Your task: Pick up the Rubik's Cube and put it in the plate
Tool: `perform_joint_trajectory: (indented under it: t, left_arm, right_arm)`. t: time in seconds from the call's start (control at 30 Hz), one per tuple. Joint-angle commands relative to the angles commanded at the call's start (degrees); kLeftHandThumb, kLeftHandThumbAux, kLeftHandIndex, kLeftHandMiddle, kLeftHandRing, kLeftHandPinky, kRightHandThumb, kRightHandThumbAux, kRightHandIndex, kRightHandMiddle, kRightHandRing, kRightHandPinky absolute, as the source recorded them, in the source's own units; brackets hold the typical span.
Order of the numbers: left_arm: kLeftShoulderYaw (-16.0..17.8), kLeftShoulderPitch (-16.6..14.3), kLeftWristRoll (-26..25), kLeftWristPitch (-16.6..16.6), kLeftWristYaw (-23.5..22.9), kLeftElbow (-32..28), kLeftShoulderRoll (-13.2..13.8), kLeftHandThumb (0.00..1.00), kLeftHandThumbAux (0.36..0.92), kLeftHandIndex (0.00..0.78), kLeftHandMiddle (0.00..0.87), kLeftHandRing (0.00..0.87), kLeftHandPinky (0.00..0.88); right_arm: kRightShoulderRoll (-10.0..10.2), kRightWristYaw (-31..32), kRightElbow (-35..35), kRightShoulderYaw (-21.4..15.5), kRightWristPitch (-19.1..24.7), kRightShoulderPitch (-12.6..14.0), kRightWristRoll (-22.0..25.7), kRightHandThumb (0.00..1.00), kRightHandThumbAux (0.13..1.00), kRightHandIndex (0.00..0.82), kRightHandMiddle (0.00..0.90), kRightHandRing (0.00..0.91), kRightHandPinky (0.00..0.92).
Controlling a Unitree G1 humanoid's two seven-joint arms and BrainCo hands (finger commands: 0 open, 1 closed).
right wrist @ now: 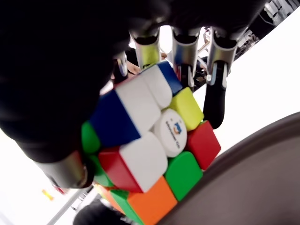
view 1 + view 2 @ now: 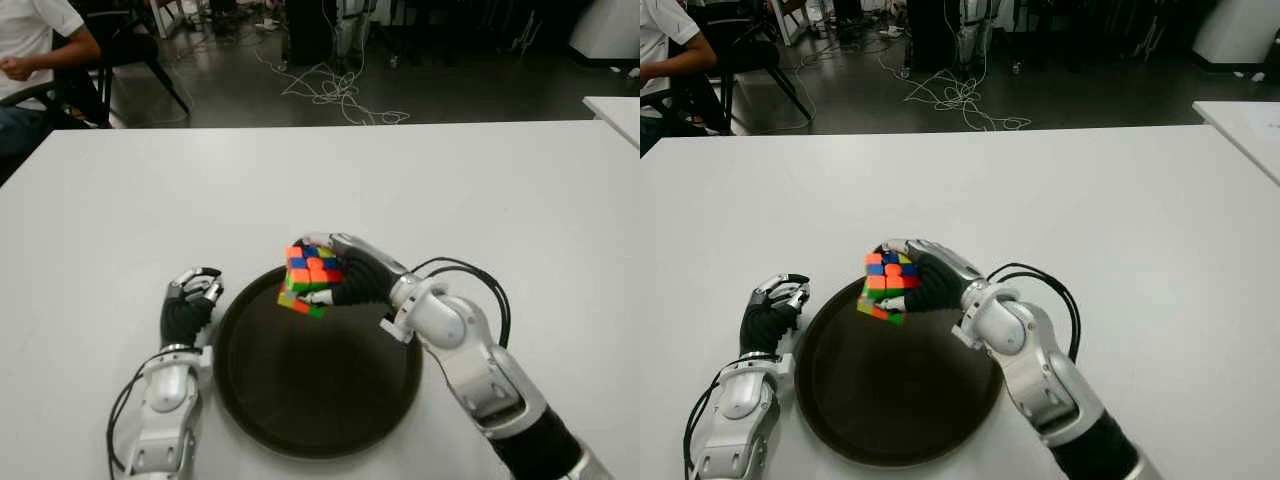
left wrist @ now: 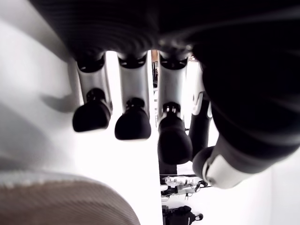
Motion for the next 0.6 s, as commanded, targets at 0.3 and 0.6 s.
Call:
perform_joint_trajectory:
  t: [0.3,0.6]
  left_arm:
    - [0.3,0.0,-0.7,-0.1,0.0,0.0,-0.4,0.705,0.706,0.443,0.813,0.826,0.814]
    - [0.4,0.1,-1.0,-0.7,0.0,0.2,-0.7,0.705,0.706,0.443,0.807,0.826,0.811]
  right_arm:
    - [1.0,-0.6,3.2,0.6,-0.3,-0.9,-0.1,0.689,0.729,0.436,0.777,0.791,0.778]
    - [0.7,-0.5,7.3,2.2,-0.5,-3.5,-2.6,0.688,0.732,0.435,0.774,0.786,0.774]
